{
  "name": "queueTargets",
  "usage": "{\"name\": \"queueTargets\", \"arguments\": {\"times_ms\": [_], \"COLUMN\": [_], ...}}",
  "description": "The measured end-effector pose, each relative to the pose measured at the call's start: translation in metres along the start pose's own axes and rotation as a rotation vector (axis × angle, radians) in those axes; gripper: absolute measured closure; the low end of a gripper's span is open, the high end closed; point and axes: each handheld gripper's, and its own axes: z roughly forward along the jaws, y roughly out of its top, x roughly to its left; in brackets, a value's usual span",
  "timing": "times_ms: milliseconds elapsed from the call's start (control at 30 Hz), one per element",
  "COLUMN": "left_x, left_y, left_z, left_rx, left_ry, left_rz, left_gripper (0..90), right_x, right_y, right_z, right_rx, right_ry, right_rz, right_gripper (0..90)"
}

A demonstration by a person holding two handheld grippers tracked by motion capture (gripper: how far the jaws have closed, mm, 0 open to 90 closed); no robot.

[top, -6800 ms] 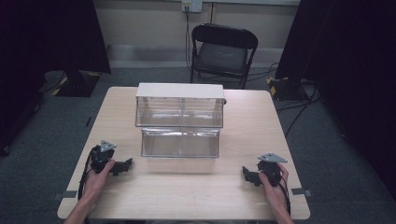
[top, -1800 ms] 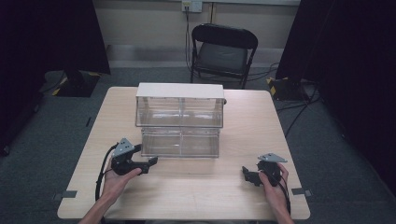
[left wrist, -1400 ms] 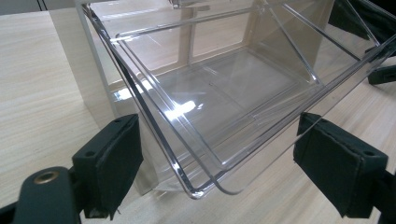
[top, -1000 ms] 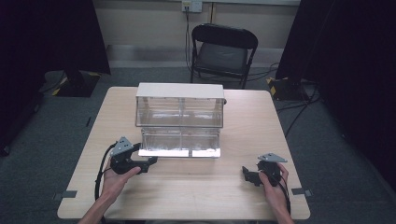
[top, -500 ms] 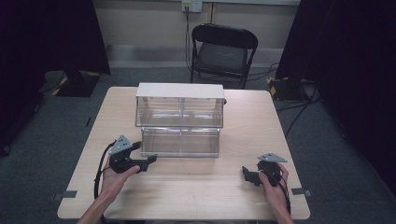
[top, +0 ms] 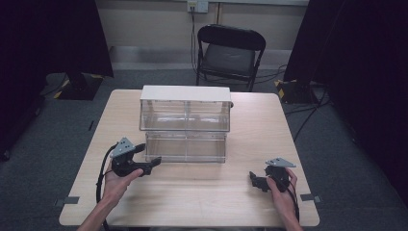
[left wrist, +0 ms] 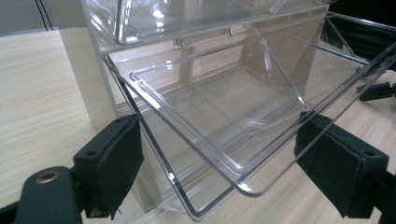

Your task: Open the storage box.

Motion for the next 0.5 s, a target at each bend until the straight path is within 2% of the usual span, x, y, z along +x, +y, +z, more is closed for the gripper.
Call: {"name": "queueTargets", "arguments": {"times_ms": [133,500], "left_x": [0.0012,0.0039], "left_y": [0.0004,0.0054], "left_z": [0.0009,-0.0017], "left_rx": [0.011,-0.013], "left_ry": [0.006,0.017], "left_rz": [0.022,0.000], "left_gripper": [15.6,15.5], "right_x": [0.0000,0.0000], "right_y": [0.0000,0.0000], "right_z": [0.0000,0.0000], "right_rx": [0.000,0.000], "right_ry": [0.000,0.000], "right_rz": [0.000,0.000], "right_gripper": [10.7,10.6]}}
